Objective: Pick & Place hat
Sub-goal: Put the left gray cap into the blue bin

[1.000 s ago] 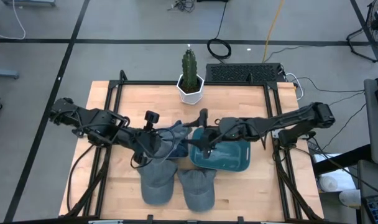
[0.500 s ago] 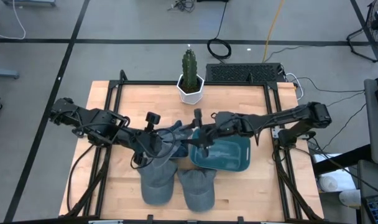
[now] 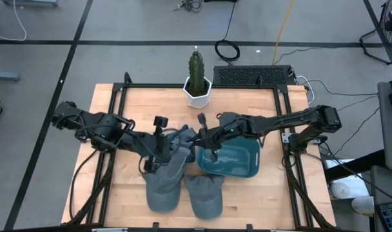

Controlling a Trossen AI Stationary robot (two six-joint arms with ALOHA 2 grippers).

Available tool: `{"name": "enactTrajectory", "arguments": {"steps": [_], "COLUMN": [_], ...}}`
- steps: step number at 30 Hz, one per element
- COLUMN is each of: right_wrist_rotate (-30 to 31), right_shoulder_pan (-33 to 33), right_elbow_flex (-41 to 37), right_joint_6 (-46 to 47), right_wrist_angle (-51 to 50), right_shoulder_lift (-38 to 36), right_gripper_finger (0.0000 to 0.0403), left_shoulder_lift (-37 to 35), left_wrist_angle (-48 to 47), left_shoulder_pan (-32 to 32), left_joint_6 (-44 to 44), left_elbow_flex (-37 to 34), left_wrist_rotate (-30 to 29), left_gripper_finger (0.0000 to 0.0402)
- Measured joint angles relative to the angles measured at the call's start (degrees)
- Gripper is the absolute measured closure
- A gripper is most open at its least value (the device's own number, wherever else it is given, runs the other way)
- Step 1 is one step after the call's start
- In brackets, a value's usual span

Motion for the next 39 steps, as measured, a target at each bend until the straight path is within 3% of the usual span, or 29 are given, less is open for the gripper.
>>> {"name": "enactTrajectory", "arguments": {"steps": [4,8,15,21,24,29,35,39], "right_wrist_rotate": [2.8,3.99,21.44,23.4,23.45,23.87,36.93,38.85], "right_shoulder_pan": [1.86,3.56,9.83,17.07,20.54,26.08,32.68,34.21], "right_elbow_flex": [0.07,0.04,0.0,0.07,0.07,-0.68,-6.74,-11.85], "right_joint_6": [-2.2,-1.96,-7.7,-10.64,-10.85,-3.24,-2.5,-0.08], "right_wrist_angle": [-3.16,-5.89,-12.52,-24.31,-32.66,-41.2,-35.41,-31.6], "right_shoulder_lift": [-3.02,-4.74,-10.72,-20.45,-23.59,-27.33,-33.04,-36.41], "right_gripper_finger": [0.0402,0.0402,0.0403,0.0402,0.0402,0.0402,0.0402,0.0402], "left_shoulder_lift": [-0.04,-0.04,-1.24,-6.49,-10.31,-17.81,-25.77,-28.13], "left_wrist_angle": [4.67,8.1,14.37,14.58,14.58,14.8,14.63,14.62], "left_shoulder_pan": [0.61,1.98,4.94,6.21,6.11,6.23,6.23,6.23], "left_joint_6": [-7.05,-15.56,-17.47,-21.44,-22.02,-25.6,-30.73,-29.98], "left_elbow_flex": [0.03,0.03,0.03,-0.38,-2.01,-6.91,-10.76,-11.2], "left_wrist_rotate": [-1.09,-5.5,-7.01,-7.77,-9.58,-14.09,-16.33,-16.36], "left_gripper_finger": [0.0349,0.0289,0.0152,0.0074,0.0051,0.0025,0.0015,0.0021]}}
